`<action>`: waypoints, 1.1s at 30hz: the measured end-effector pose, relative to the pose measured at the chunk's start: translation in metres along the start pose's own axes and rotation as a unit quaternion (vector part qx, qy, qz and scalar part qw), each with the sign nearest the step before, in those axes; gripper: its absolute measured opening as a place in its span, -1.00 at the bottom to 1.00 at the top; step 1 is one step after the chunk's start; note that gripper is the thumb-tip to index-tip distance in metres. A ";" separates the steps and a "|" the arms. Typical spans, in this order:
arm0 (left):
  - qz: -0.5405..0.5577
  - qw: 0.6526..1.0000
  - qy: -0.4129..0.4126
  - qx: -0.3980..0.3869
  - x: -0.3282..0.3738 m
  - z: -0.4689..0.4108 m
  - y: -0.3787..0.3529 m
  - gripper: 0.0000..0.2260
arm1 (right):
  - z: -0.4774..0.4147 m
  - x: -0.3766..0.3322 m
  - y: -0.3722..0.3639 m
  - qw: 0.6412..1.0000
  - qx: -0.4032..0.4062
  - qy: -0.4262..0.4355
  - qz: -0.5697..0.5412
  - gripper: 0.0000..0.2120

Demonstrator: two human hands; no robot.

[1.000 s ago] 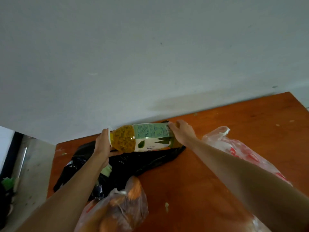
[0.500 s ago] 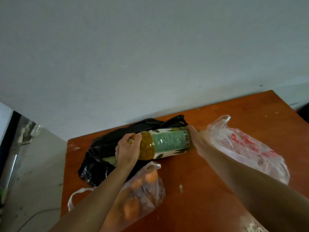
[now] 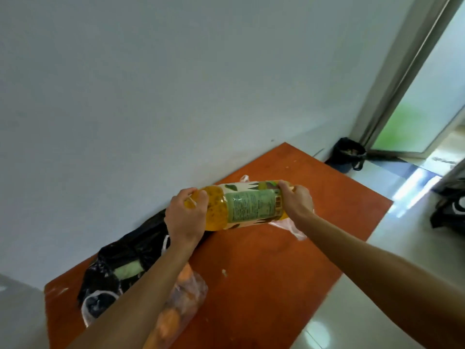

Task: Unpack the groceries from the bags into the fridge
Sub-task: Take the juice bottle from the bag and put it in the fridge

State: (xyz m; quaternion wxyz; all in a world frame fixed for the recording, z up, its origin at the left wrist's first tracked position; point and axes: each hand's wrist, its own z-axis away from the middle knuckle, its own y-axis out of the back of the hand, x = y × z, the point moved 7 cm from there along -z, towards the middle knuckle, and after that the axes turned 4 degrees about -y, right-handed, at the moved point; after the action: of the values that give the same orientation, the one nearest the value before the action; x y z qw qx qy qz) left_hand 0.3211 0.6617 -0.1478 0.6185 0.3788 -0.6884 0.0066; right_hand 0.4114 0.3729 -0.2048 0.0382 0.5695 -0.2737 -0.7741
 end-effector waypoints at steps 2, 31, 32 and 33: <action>0.015 0.999 -0.026 -0.031 0.027 0.021 -0.029 -0.54 | 0.002 0.022 0.052 0.999 0.034 -0.010 0.001 -0.57; 0.167 0.835 -0.109 -0.513 0.408 0.479 -0.625 -0.70 | 0.010 0.406 0.772 0.878 0.418 -0.221 0.072 -0.55; 0.162 0.832 -0.111 -0.519 0.423 0.484 -0.647 -0.72 | -0.001 0.408 0.792 0.874 0.424 -0.228 0.072 -0.54; 0.164 0.826 -0.114 -0.527 0.440 0.488 -0.666 -0.72 | -0.011 0.410 0.811 0.869 0.430 -0.233 0.069 -0.54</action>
State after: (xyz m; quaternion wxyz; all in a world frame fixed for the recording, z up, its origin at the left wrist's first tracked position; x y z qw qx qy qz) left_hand 0.2837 -0.2718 -0.1920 0.6309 -0.1245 -0.7050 -0.2992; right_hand 0.0740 -0.4706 -0.1810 -0.2224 0.3122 -0.6192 -0.6853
